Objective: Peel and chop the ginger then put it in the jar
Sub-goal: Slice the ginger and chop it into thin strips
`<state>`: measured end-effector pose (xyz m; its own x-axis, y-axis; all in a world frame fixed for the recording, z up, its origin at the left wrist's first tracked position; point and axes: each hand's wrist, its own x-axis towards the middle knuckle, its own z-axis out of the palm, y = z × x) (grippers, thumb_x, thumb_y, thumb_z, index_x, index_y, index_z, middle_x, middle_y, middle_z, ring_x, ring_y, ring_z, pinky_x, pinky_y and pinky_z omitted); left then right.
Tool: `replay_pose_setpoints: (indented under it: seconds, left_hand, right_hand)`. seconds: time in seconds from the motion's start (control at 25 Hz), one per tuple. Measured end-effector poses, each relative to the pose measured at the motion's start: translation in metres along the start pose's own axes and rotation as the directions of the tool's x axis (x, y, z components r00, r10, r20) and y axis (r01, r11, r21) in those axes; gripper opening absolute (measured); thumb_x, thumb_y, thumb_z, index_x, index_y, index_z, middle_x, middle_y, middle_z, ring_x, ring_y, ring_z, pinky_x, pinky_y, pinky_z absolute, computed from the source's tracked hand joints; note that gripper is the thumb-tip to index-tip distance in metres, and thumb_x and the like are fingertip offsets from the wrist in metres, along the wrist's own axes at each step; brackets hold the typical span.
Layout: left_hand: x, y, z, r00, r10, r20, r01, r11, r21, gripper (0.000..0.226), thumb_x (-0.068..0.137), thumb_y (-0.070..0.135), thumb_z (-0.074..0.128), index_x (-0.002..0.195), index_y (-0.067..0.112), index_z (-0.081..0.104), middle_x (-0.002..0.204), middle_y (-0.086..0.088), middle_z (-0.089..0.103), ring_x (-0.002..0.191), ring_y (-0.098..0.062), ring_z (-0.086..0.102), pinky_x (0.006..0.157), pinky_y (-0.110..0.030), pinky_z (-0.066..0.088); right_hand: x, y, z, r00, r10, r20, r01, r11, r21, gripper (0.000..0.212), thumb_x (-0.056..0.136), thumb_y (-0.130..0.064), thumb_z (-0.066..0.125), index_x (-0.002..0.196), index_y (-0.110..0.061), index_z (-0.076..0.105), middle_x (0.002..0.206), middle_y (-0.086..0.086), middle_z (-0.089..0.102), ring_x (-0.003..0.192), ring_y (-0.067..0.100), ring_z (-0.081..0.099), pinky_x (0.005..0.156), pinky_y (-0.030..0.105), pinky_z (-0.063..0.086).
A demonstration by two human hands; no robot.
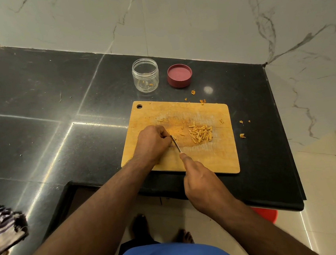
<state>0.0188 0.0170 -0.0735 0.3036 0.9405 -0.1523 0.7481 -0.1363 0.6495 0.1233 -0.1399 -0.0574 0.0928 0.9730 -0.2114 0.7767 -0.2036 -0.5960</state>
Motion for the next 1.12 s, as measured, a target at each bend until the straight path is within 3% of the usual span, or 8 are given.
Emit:
replay_pose_setpoints:
  seconds: [0.12,0.24,0.32,0.52,0.84,1.0,1.12]
  left_hand:
    - [0.000,0.000,0.000,1.000,-0.014,0.007,0.014,1.000,0.004,0.006,0.089,0.018,0.069,0.089,0.020,0.074,0.087,0.006,0.069,0.076,-0.007,0.059,0.056,-0.015,0.039]
    - [0.001,-0.001,0.000,0.999,-0.024,0.023,0.024,1.000,0.001,0.008,0.091,0.019,0.068,0.094,0.020,0.075,0.091,0.007,0.069,0.079,-0.006,0.058,0.059,-0.014,0.041]
    - [0.001,-0.001,-0.001,0.999,-0.031,0.028,0.031,1.000,-0.001,0.009,0.092,0.019,0.067,0.096,0.019,0.075,0.093,0.007,0.068,0.080,-0.007,0.058,0.060,-0.013,0.040]
    - [0.000,0.000,0.000,0.999,-0.046,0.011,0.046,0.999,-0.006,0.008,0.091,0.018,0.067,0.094,0.019,0.075,0.090,0.005,0.069,0.076,-0.007,0.058,0.058,-0.014,0.040]
    - [0.000,0.000,-0.002,0.999,-0.036,0.009,0.037,0.999,-0.009,0.008,0.090,0.018,0.067,0.091,0.018,0.075,0.087,0.006,0.069,0.073,-0.006,0.057,0.056,-0.015,0.037]
    - [0.000,0.001,-0.002,0.999,-0.036,0.004,0.036,0.999,-0.010,0.007,0.090,0.017,0.068,0.089,0.017,0.075,0.086,0.005,0.069,0.075,-0.007,0.059,0.056,-0.016,0.039]
    - [-0.001,0.000,-0.002,0.999,-0.037,0.002,0.037,0.999,-0.015,0.007,0.089,0.016,0.068,0.089,0.018,0.075,0.086,0.004,0.069,0.077,-0.008,0.059,0.057,-0.017,0.041]
  right_hand:
    - [-0.020,0.003,0.000,0.999,0.048,-0.007,-0.048,0.998,0.038,0.055,0.104,-0.022,0.036,0.155,-0.031,0.017,0.128,-0.002,0.051,0.098,0.012,0.055,0.082,0.033,0.051]
    - [-0.029,0.008,-0.005,0.993,-0.009,-0.120,0.014,0.999,0.035,0.054,0.104,-0.017,0.038,0.155,-0.026,0.023,0.123,-0.005,0.053,0.087,0.014,0.058,0.072,0.029,0.052]
    - [-0.025,0.011,-0.008,0.990,-0.029,-0.142,0.039,0.997,0.069,0.053,0.104,-0.017,0.038,0.154,-0.026,0.024,0.123,-0.006,0.052,0.089,0.014,0.058,0.075,0.029,0.053]
    - [-0.009,0.010,-0.005,0.995,-0.052,-0.087,0.057,0.997,0.059,0.054,0.103,-0.018,0.038,0.155,-0.025,0.023,0.129,-0.001,0.053,0.101,0.011,0.054,0.088,0.033,0.050]
    - [0.009,0.008,-0.005,0.999,-0.047,-0.009,0.047,0.999,0.023,0.053,0.103,-0.021,0.035,0.154,-0.027,0.021,0.133,0.003,0.052,0.107,0.019,0.055,0.091,0.042,0.050]
    - [0.002,0.010,-0.003,1.000,-0.022,-0.004,0.022,0.998,0.056,0.053,0.103,-0.021,0.037,0.154,-0.028,0.022,0.130,0.002,0.054,0.105,0.012,0.053,0.090,0.033,0.049]
    - [-0.017,0.011,-0.004,1.000,0.019,-0.019,-0.016,0.995,0.101,0.052,0.105,-0.021,0.037,0.154,-0.031,0.022,0.143,-0.004,0.047,0.112,0.000,0.046,0.091,0.014,0.041]
